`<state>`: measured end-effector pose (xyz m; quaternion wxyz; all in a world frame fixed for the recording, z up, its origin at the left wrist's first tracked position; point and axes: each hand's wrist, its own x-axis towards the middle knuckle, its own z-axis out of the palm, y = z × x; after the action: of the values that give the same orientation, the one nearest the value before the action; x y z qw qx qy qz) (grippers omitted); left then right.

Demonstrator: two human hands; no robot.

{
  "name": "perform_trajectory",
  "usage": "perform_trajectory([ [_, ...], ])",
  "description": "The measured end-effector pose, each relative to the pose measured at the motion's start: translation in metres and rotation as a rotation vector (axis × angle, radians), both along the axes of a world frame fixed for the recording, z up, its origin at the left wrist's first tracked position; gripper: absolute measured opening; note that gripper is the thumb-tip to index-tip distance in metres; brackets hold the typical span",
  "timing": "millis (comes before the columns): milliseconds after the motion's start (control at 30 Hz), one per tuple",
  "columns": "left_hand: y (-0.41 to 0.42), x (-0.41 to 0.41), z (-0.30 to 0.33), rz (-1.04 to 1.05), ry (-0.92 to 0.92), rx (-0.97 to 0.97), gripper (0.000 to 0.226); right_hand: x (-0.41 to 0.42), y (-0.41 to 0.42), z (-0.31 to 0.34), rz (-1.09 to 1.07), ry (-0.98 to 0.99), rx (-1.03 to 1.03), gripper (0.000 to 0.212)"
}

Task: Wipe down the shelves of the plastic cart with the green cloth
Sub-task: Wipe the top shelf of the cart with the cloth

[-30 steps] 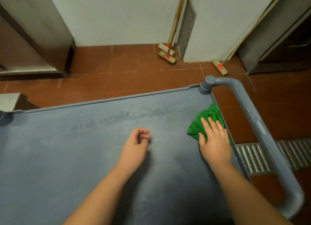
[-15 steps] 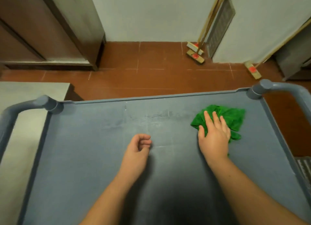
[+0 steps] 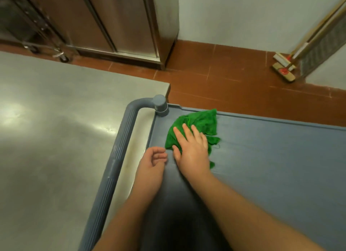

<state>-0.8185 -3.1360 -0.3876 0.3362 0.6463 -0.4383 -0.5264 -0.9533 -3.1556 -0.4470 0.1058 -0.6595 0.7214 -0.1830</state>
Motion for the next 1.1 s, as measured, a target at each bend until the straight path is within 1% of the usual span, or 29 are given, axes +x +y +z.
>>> perform_trajectory([
  [100, -0.006, 0.012, -0.003, 0.014, 0.005, -0.018, 0.035, 0.036, -0.018, -0.002, 0.180, 0.004, 0.018, 0.068],
  [167, -0.008, 0.012, -0.004, 0.029, -0.015, -0.027, 0.036, 0.036, -0.025, -0.002, 0.204, 0.014, -0.007, 0.066],
  [267, -0.008, -0.007, -0.005, 0.042, -0.030, -0.022, 0.034, 0.004, -0.025, -0.002, 0.195, 0.001, -0.041, 0.062],
  [367, -0.001, -0.050, -0.006, 0.026, -0.015, 0.007, 0.035, -0.060, -0.016, -0.003, 0.107, 0.000, -0.042, 0.062],
  [500, 0.011, -0.134, -0.004, -0.038, -0.002, 0.020, 0.037, -0.170, 0.009, -0.003, 0.012, 0.021, -0.053, 0.063],
  [600, 0.030, -0.208, 0.001, -0.096, 0.022, 0.017, 0.040, -0.255, 0.046, -0.004, -0.059, 0.037, -0.043, 0.063],
  [767, 0.074, -0.325, 0.003, -0.235, 0.072, 0.034, 0.039, -0.401, 0.121, -0.005, -0.257, 0.054, -0.031, 0.062],
  [867, 0.100, -0.383, 0.002, -0.330, 0.090, 0.038, 0.039, -0.475, 0.161, -0.004, -0.366, 0.078, 0.011, 0.060],
  [1000, 0.129, -0.432, 0.005, -0.421, 0.095, 0.054, 0.036, -0.546, 0.205, -0.002, -0.512, 0.069, 0.022, 0.058],
  [1100, 0.139, -0.437, 0.006, -0.458, 0.079, 0.062, 0.039, -0.570, 0.226, -0.001, -0.590, 0.068, 0.000, 0.058],
])
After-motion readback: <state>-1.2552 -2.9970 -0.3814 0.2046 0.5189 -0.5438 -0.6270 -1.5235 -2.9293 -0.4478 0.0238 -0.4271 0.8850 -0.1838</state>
